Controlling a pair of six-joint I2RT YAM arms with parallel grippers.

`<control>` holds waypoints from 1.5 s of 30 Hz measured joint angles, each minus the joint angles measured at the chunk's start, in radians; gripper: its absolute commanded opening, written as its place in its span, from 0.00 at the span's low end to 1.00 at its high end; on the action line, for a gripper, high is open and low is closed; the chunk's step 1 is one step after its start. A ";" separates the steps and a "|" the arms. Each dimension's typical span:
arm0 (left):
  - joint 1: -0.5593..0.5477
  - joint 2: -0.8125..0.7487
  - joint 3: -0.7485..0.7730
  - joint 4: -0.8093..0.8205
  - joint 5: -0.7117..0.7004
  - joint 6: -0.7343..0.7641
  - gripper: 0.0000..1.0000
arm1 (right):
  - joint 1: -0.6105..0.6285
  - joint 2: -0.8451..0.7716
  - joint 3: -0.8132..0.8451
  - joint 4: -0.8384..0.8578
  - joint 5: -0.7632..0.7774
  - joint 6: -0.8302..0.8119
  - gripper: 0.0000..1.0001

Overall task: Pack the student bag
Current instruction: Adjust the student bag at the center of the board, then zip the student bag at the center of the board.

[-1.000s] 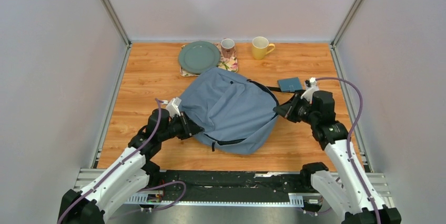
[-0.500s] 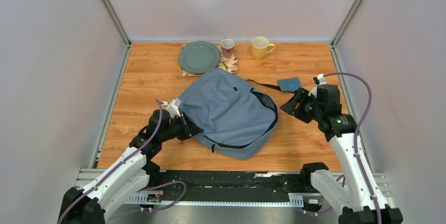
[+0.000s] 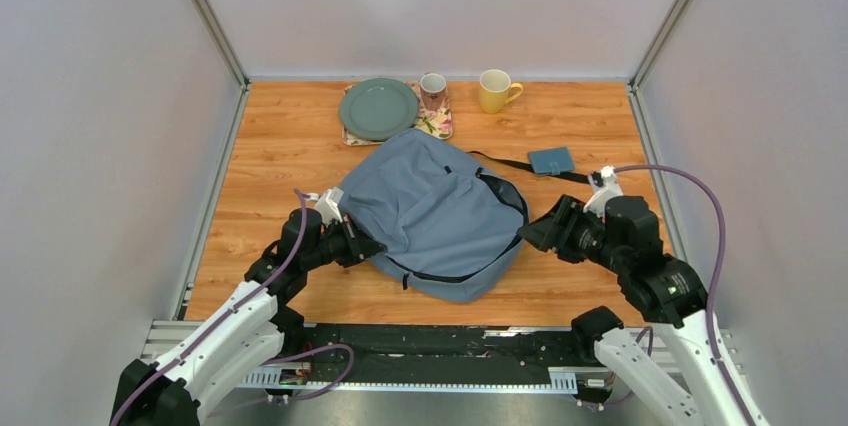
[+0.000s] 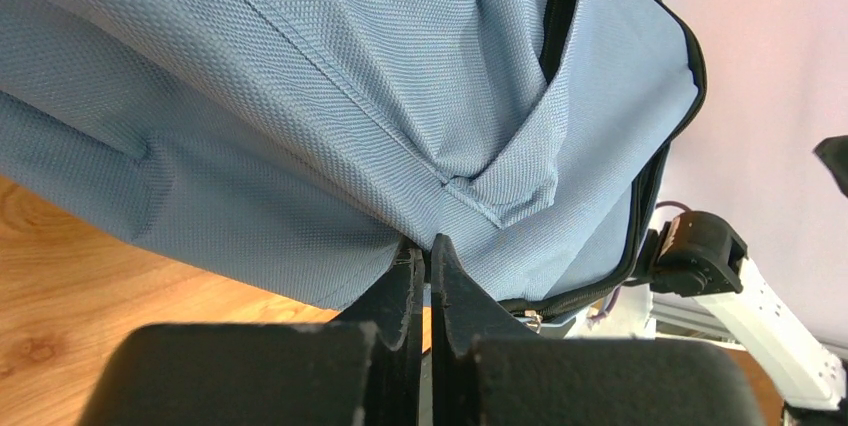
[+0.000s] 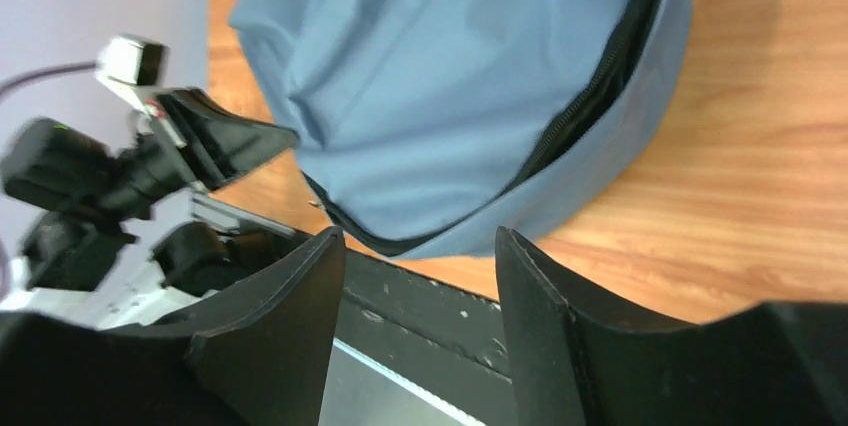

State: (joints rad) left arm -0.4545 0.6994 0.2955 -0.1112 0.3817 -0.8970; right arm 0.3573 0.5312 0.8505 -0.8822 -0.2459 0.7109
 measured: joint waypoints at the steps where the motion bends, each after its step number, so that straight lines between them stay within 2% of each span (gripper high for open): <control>1: 0.000 0.000 0.000 0.000 0.000 0.000 0.00 | 0.037 0.013 0.002 -0.008 0.019 0.005 0.60; 5: 0.000 0.000 0.000 0.000 0.002 0.000 0.00 | 0.290 0.171 0.085 -0.092 0.207 0.049 0.60; 10: 0.000 -0.001 0.000 0.000 0.001 0.001 0.00 | 0.741 0.423 0.274 -0.134 0.560 0.166 0.59; 15: 0.000 -0.007 0.002 -0.010 -0.003 0.003 0.00 | 1.029 0.540 0.301 -0.111 0.801 0.325 0.57; 20: 0.000 -0.020 0.005 -0.023 -0.010 0.004 0.00 | 1.208 0.615 0.283 -0.058 0.948 0.484 0.55; 30: 0.000 -0.045 0.005 -0.029 -0.020 0.000 0.00 | 1.336 0.800 0.272 0.077 1.057 0.681 0.42; 36: 0.000 -0.045 0.005 -0.030 -0.016 -0.003 0.00 | 1.318 0.911 0.277 0.079 1.104 0.758 0.42; 45: 0.001 -0.055 0.005 -0.030 -0.013 -0.011 0.00 | 1.209 1.008 0.297 0.127 1.010 0.753 0.42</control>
State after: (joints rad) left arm -0.4538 0.6449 0.3000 -0.1410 0.3691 -0.9081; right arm 1.5661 1.5394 1.1473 -0.7555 0.7643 1.4635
